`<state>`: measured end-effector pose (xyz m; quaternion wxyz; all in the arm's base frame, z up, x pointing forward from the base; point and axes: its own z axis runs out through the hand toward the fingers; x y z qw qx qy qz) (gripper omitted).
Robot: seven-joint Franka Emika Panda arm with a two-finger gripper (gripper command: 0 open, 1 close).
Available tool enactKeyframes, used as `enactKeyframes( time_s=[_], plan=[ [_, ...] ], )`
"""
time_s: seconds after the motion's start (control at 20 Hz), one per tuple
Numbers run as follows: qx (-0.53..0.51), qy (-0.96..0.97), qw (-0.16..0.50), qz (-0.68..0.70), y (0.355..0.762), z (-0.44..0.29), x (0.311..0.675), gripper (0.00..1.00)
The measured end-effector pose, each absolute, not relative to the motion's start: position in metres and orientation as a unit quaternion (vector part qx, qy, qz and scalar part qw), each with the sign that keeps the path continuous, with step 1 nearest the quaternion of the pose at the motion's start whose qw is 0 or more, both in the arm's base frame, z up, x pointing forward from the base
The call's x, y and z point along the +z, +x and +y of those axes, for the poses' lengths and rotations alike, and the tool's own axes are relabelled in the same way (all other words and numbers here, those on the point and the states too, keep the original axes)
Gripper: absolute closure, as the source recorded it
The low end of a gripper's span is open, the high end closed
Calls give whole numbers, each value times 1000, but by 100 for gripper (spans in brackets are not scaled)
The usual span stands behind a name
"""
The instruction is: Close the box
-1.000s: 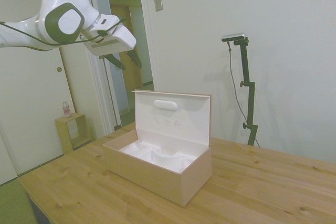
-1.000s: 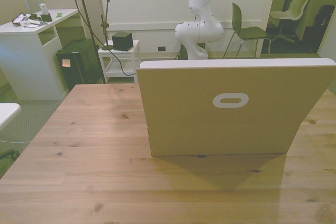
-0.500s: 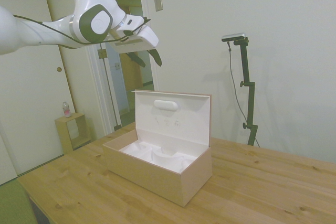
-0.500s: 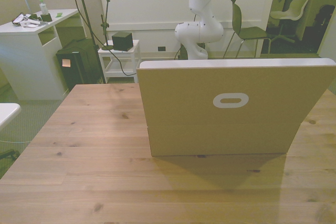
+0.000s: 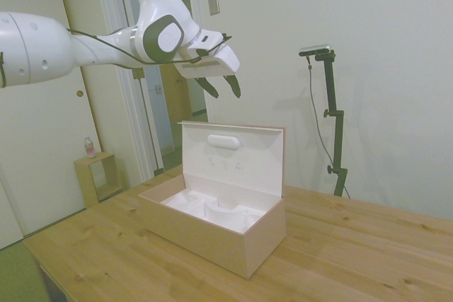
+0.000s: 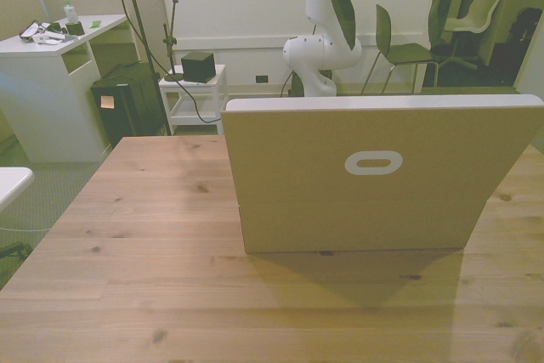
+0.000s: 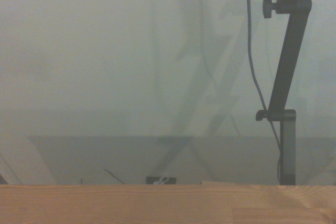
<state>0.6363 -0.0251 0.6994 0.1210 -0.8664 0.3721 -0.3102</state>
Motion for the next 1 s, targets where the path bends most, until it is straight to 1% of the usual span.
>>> enactKeyframes(
  time_s=[0.15,0.35,0.6,0.7,0.75,0.9,1.0],
  plan=[
    [-300,-869,114,377,655,-31,685,0],
    [-277,-875,105,384,671,-36,652,0],
    [-211,-881,89,415,670,-44,603,0],
    [-191,-877,90,432,656,-43,599,0],
    [-188,-876,94,434,645,-42,602,0],
    [-192,-873,106,436,598,-32,627,0],
    [-190,-870,114,440,565,-25,637,0]
  ],
)
